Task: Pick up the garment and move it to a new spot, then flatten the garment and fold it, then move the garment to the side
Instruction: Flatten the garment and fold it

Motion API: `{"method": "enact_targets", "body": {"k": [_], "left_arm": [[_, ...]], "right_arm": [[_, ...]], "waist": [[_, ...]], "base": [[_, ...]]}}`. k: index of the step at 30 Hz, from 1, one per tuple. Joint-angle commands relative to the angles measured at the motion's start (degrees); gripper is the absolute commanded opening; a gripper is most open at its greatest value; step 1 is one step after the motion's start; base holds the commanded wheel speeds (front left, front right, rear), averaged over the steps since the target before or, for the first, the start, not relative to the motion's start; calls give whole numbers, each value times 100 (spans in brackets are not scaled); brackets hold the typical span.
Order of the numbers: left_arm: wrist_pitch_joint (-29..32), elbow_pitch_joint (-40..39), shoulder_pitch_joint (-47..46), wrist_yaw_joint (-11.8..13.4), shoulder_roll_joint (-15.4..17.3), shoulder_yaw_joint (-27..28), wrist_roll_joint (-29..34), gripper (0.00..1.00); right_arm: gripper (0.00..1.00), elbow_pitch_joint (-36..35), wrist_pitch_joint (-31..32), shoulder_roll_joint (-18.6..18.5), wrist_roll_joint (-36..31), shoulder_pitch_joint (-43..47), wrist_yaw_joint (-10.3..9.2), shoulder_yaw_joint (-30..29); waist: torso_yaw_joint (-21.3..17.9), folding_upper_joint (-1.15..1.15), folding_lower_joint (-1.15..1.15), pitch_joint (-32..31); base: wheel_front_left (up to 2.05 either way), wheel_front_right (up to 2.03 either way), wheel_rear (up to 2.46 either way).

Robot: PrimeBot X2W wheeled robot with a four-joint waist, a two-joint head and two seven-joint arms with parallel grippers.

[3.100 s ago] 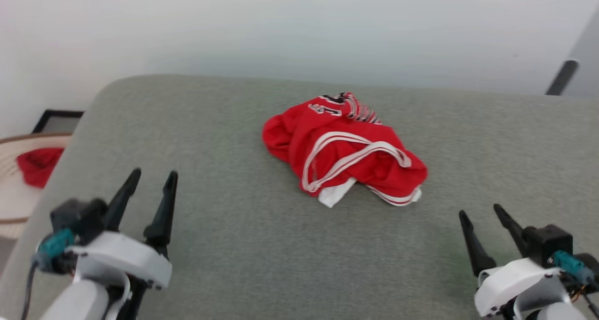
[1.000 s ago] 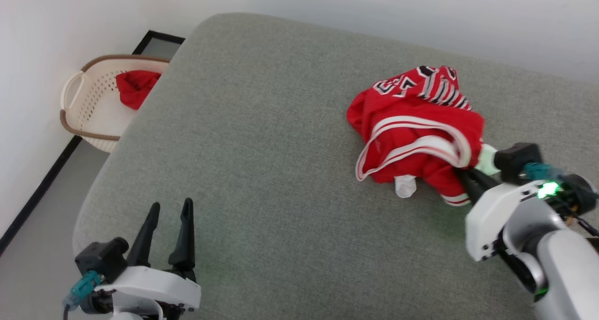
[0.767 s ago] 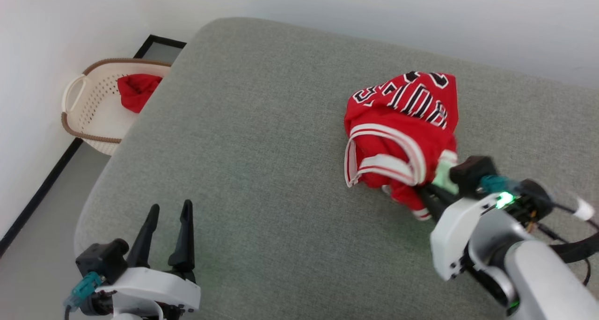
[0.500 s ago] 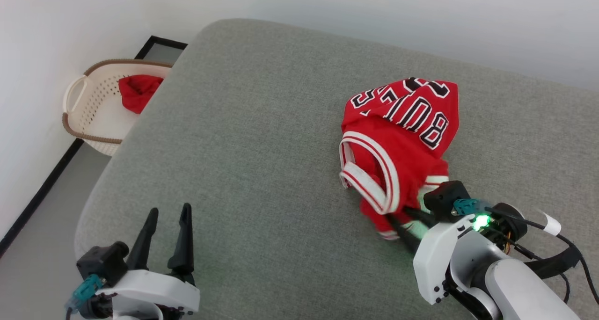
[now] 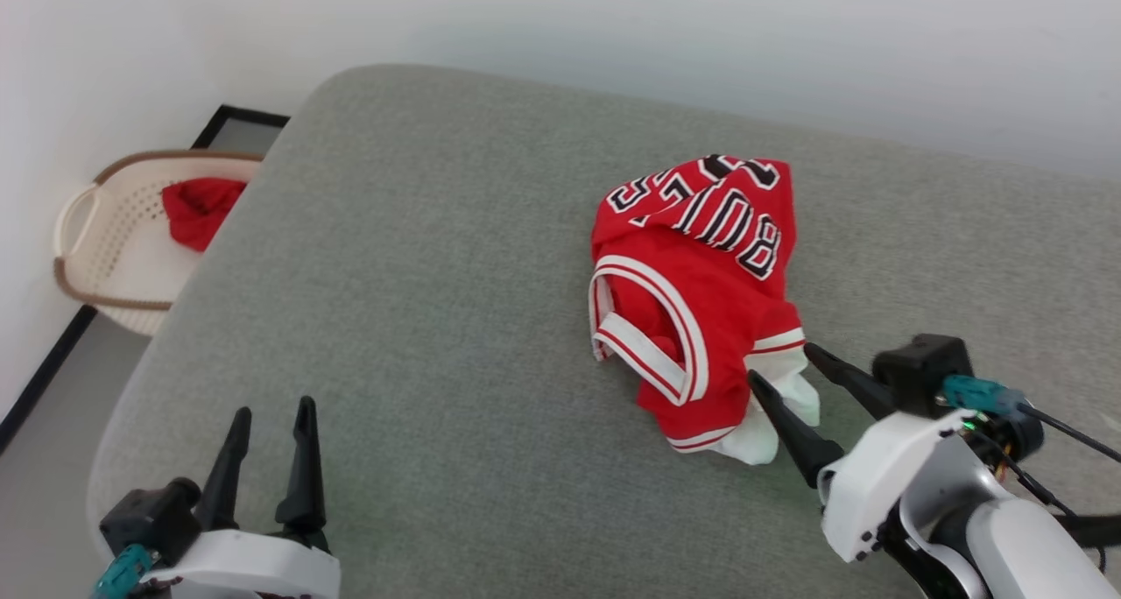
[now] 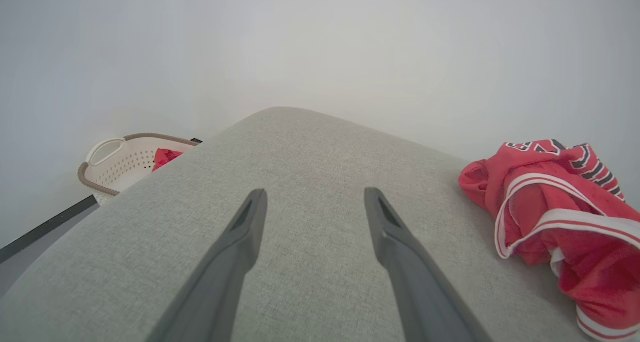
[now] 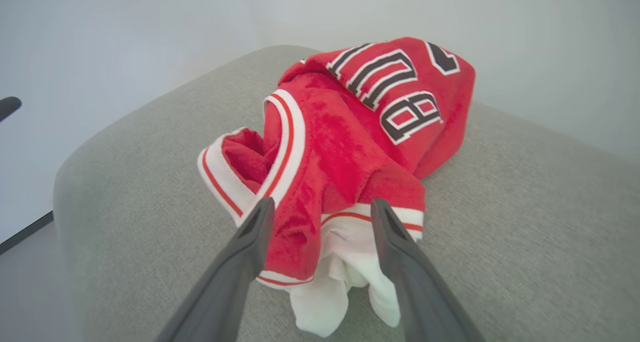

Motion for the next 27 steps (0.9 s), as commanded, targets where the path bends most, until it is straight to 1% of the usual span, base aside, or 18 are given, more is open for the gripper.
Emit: {"method": "enact_targets", "body": {"k": [1, 6, 13, 18, 27], "left_arm": [[3, -45, 72, -32, -13, 44, 52, 100], [3, -116, 153, -81, -42, 155, 188, 100], [3, -140, 164, -136, -65, 182, 317, 100], [3, -115, 31, -162, -135, 93, 375, 100], [3, -23, -199, -202, -281, -83, 413, 100]], "right_arm": [[100, -76, -51, 50, 13, 153, -2, -136], [100, -205, 48, 34, -114, 508, -2, -473], [100, -177, 193, -11, -185, 697, -2, -629], [100, -47, 322, -111, -215, 537, -2, -570], [100, 322, 598, -347, -220, 109, -2, -248]], "waist": [[-152, 0, 0, -107], [-299, 0, 0, -166], [-345, 0, 0, -135], [-220, 0, 0, -3], [166, 0, 0, 320]], "base": [[0, 0, 0], [0, 0, 0], [0, 0, 0], [0, 0, 0], [0, 0, 0]]}}
